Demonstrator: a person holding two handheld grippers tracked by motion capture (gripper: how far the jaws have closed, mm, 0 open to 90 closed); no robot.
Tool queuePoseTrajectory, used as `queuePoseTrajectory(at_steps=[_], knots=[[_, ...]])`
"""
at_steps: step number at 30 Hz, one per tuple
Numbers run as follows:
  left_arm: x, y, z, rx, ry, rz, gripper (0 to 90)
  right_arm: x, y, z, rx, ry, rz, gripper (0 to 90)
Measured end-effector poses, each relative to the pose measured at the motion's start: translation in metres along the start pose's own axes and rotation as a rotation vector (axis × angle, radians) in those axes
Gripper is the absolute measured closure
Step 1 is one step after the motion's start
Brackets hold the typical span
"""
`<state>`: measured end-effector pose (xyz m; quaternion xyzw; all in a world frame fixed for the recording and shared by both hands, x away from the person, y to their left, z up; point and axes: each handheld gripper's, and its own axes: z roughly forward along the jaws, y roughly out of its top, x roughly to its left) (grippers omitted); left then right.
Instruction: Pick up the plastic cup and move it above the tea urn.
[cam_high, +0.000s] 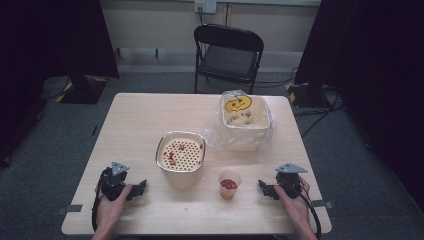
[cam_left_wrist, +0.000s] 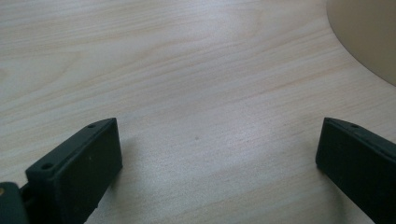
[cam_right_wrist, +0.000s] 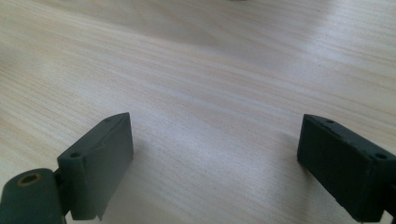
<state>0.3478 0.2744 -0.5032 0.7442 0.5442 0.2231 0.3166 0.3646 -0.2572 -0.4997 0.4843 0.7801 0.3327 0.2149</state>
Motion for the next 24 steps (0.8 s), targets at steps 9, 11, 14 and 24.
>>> queuePoseTrajectory(at_steps=[9,11,14,24], knots=[[0.001,0.001,0.000,0.000,-0.004,0.012,0.0,0.008,0.005,-0.007,0.023,0.073,0.007,26.9],[0.001,0.001,0.000,0.000,-0.005,0.012,0.0,0.011,0.005,-0.010,0.017,0.090,-0.007,26.6],[0.002,0.001,0.001,-0.001,-0.013,0.014,0.0,0.021,0.007,-0.016,0.006,0.109,-0.043,26.2],[0.002,0.001,0.001,0.000,-0.015,0.016,0.0,0.057,0.010,-0.023,-0.007,0.259,-0.119,24.4]])
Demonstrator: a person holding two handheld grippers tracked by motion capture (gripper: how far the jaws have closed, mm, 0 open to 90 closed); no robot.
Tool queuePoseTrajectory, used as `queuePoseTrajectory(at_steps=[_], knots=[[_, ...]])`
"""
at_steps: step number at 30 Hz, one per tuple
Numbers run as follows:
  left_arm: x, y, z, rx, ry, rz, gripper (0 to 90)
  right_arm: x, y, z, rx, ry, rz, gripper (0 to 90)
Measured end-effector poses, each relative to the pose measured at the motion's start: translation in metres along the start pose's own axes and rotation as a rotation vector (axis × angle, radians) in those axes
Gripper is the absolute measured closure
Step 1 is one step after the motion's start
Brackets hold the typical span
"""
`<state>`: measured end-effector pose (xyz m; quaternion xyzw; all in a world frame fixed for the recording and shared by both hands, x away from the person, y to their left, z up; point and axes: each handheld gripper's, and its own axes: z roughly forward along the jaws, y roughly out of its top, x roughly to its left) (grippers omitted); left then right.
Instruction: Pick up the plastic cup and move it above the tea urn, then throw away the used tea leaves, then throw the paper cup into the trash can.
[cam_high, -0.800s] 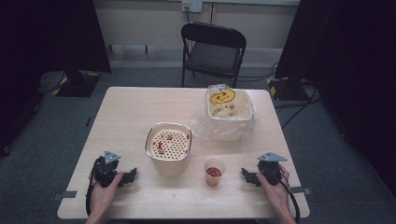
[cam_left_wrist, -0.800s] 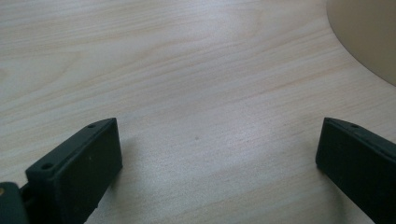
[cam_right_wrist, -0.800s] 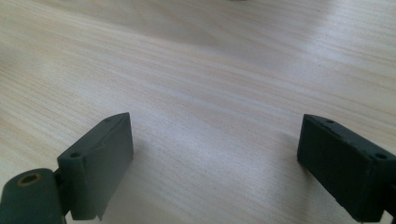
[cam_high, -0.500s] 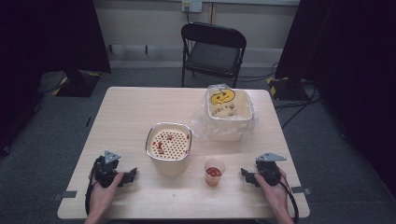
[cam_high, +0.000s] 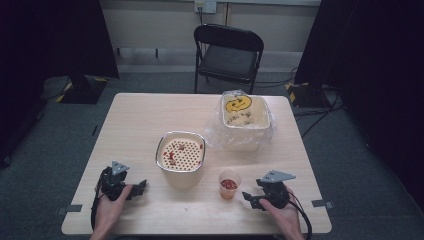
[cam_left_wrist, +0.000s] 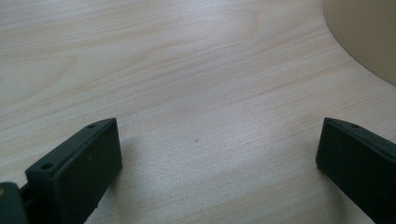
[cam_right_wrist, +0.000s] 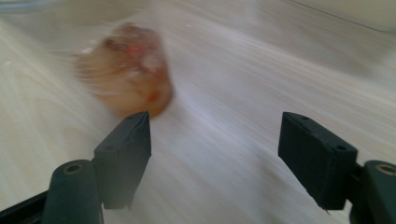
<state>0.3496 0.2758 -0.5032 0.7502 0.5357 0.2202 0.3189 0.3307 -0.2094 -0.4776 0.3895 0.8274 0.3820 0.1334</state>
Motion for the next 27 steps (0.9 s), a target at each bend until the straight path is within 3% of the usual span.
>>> queuePoseTrajectory(at_steps=[14,19,27], knots=[[0.000,0.000,0.000,0.000,0.000,0.000,0.0,0.032,0.015,0.016,-0.019,0.117,-0.094,22.6],[0.000,0.000,0.000,0.000,0.001,0.001,0.0,0.039,0.022,0.023,-0.030,0.138,-0.105,22.1],[0.000,0.000,0.000,-0.001,0.001,-0.001,0.0,0.043,0.026,0.033,-0.033,0.117,-0.121,25.9]])
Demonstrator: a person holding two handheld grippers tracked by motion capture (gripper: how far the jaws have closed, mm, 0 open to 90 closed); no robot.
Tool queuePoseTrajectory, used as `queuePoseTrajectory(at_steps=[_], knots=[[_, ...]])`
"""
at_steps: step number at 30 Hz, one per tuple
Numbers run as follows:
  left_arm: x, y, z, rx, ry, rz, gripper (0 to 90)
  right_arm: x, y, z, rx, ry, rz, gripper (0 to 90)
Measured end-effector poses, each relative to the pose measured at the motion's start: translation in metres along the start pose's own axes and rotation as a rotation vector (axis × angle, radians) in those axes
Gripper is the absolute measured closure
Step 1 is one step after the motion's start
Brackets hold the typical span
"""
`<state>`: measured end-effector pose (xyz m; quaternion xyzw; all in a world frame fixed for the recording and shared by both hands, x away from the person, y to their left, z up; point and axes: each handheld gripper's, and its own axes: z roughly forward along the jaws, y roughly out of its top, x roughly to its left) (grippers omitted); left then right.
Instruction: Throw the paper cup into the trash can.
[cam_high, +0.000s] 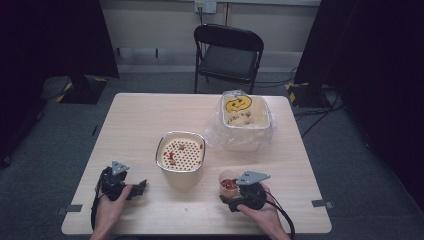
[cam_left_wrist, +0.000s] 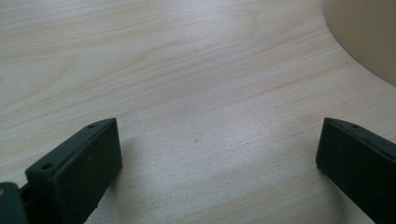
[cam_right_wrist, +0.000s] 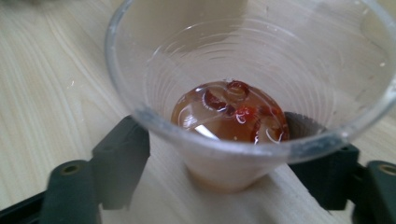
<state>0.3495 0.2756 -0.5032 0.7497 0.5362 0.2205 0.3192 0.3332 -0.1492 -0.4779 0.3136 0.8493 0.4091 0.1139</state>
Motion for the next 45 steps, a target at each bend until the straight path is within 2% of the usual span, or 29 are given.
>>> queuePoseTrajectory(at_steps=[4,13,15,24,31,45], knots=[[0.000,0.000,0.000,0.000,-0.001,0.000,0.0,-0.003,0.001,0.003,-0.022,-0.004,-0.001,33.8],[0.000,0.000,0.000,-0.001,0.000,0.001,0.0,-0.004,0.003,0.012,-0.014,-0.004,-0.018,35.1],[0.000,0.000,0.000,0.000,0.000,0.002,0.0,-0.004,0.002,0.012,-0.023,-0.004,-0.023,38.7],[0.000,0.000,0.000,0.000,0.000,0.000,0.0,-0.004,0.008,0.005,-0.033,-0.046,-0.025,43.6],[0.000,0.000,0.000,0.000,0.001,0.000,0.0,-0.005,0.022,-0.002,-0.058,-0.057,-0.031,44.1],[0.000,0.000,0.000,0.000,0.002,0.000,0.0,-0.001,0.066,-0.022,-0.092,-0.075,-0.076,44.3]])
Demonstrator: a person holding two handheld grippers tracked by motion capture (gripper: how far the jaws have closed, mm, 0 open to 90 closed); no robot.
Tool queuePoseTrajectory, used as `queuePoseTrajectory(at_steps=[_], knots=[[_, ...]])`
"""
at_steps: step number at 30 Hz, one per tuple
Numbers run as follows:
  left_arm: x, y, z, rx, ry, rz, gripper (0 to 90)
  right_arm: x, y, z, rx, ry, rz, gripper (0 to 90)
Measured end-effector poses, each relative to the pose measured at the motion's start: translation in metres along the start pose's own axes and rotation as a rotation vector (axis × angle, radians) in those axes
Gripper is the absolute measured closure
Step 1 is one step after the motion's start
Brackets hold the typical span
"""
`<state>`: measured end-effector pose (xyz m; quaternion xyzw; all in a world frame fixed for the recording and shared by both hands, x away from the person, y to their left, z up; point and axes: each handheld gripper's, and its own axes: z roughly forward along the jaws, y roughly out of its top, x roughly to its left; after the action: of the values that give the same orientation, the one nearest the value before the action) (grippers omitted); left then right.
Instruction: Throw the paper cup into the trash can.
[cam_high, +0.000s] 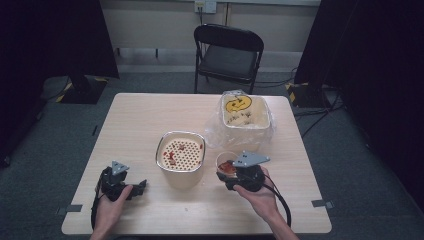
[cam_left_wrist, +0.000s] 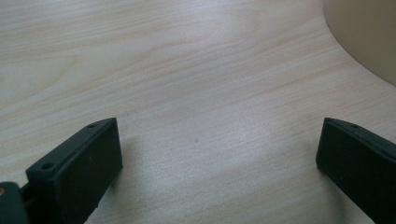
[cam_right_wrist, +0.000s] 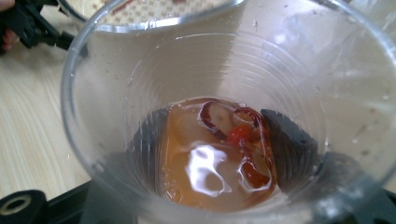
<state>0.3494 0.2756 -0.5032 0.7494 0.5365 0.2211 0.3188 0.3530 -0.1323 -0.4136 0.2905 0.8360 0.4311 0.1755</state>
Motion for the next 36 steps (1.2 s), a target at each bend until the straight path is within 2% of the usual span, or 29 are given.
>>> queuePoseTrajectory(at_steps=[2,7,12,18,21,28,33,36], knots=[[0.000,0.000,0.000,0.000,0.000,0.000,0.0,-0.001,0.006,-0.003,-0.006,-0.002,0.005,44.3],[0.000,0.000,0.000,0.000,0.000,0.000,0.0,-0.002,0.026,-0.013,-0.019,-0.015,-0.022,44.4],[0.000,0.000,0.000,0.000,-0.001,0.001,0.0,-0.004,0.049,-0.019,-0.036,-0.064,-0.071,44.6],[0.000,0.000,0.000,0.000,-0.001,0.000,0.0,-0.005,0.075,-0.012,-0.028,-0.132,-0.142,44.6],[0.000,0.000,0.000,0.001,0.004,-0.001,0.0,-0.003,0.086,-0.008,-0.027,-0.147,-0.175,44.7],[-0.001,0.000,0.000,0.001,0.008,-0.005,0.0,0.005,0.109,0.012,0.034,-0.241,-0.338,45.2],[0.000,0.000,0.000,0.002,0.008,-0.002,0.0,0.010,0.122,0.026,0.065,-0.253,-0.412,45.7],[0.000,0.000,0.000,0.003,0.008,-0.003,0.0,0.013,0.127,0.033,0.090,-0.289,-0.476,45.8]])
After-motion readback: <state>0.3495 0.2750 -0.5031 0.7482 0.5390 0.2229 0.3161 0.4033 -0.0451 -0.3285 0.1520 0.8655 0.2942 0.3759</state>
